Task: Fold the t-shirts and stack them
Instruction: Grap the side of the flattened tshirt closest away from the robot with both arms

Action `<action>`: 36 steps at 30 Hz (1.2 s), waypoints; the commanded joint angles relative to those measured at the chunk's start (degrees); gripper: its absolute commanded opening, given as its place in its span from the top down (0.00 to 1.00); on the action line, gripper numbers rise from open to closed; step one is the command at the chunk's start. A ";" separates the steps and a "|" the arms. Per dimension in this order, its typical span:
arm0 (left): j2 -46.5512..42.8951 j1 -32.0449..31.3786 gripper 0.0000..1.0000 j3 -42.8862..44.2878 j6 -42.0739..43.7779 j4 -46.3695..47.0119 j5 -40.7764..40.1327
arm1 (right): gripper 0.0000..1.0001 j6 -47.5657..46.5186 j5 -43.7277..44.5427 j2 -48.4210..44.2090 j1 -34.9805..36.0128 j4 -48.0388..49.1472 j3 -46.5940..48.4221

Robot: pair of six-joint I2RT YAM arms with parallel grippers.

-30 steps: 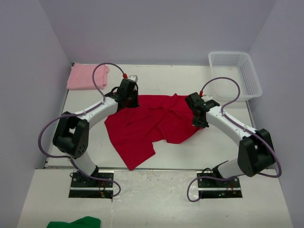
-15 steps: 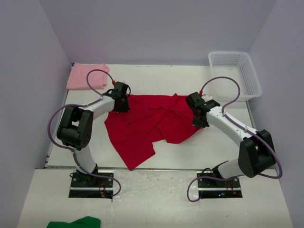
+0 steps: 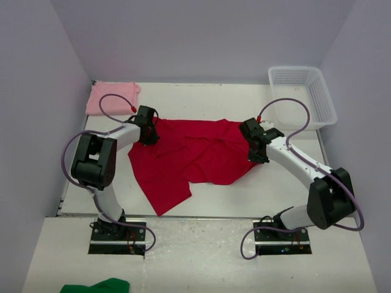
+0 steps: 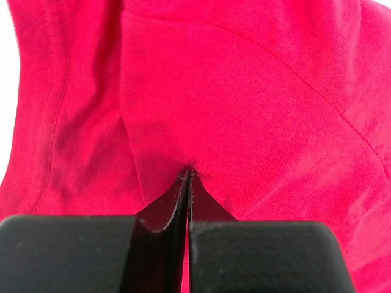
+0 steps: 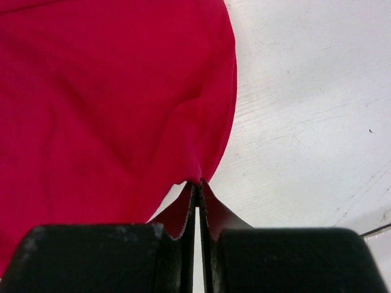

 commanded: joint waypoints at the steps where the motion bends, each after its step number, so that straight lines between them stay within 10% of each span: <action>1: 1.63 2.68 1.00 -5.16 -1.43 -5.89 -6.71 | 1.00 -0.09 1.05 -1.77 -0.14 0.65 0.45; 23: -9.70 3.21 1.00 -8.42 -0.81 -5.54 -9.43 | 1.00 0.17 0.44 1.65 -0.49 1.35 -0.07; 32: -29.03 -9.87 0.76 -5.88 -4.59 -15.54 -25.60 | 1.00 -0.27 -1.32 1.39 -0.49 3.02 -0.69; 36: -32.56 -13.40 0.82 -6.92 -6.26 -20.98 -21.41 | 1.00 -0.53 -2.03 1.56 -0.49 3.46 -0.52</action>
